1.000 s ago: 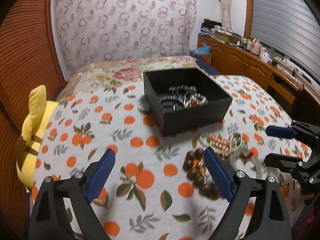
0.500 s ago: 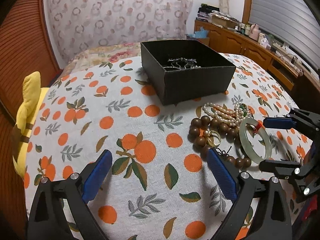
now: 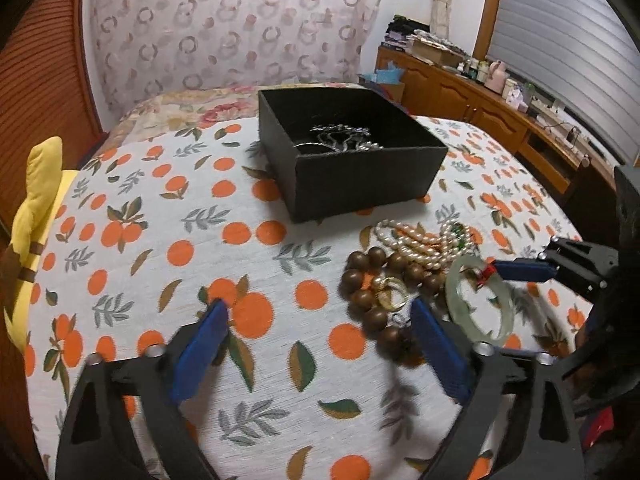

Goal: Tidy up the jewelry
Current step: 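Grasp the brown wooden bead bracelet with the left tool while the right moves over the jade bangle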

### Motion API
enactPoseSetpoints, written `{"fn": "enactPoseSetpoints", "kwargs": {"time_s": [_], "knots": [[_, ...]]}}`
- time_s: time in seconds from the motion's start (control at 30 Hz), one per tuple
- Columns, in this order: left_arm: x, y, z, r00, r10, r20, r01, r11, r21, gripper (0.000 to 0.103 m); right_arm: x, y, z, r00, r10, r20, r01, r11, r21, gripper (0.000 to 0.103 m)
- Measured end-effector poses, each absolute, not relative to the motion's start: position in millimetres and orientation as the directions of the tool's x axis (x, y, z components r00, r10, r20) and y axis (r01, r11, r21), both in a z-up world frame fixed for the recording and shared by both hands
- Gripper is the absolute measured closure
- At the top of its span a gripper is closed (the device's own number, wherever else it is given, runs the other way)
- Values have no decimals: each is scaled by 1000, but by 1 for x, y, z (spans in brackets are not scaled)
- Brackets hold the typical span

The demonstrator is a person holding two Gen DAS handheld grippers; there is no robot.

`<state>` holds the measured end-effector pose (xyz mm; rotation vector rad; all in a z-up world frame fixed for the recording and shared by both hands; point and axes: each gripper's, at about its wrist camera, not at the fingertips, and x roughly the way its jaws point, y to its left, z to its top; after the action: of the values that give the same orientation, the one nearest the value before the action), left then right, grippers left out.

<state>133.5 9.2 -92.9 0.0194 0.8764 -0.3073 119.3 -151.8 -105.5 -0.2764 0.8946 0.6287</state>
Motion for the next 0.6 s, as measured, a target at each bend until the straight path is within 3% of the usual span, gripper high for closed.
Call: {"fn": "enactPoseSetpoints", "kwargs": {"time_s": [0.4,0.6], "knots": [[147,-5,-97,578,-275,-769,276,952,-133,73,109,-169,-98,489,396,-777,-592,805,38,29],[153,-10,-99,578,-245,-778,273,957,-99,73,108,-170,-98,503,374,-779,-589,808,8,29]]}}
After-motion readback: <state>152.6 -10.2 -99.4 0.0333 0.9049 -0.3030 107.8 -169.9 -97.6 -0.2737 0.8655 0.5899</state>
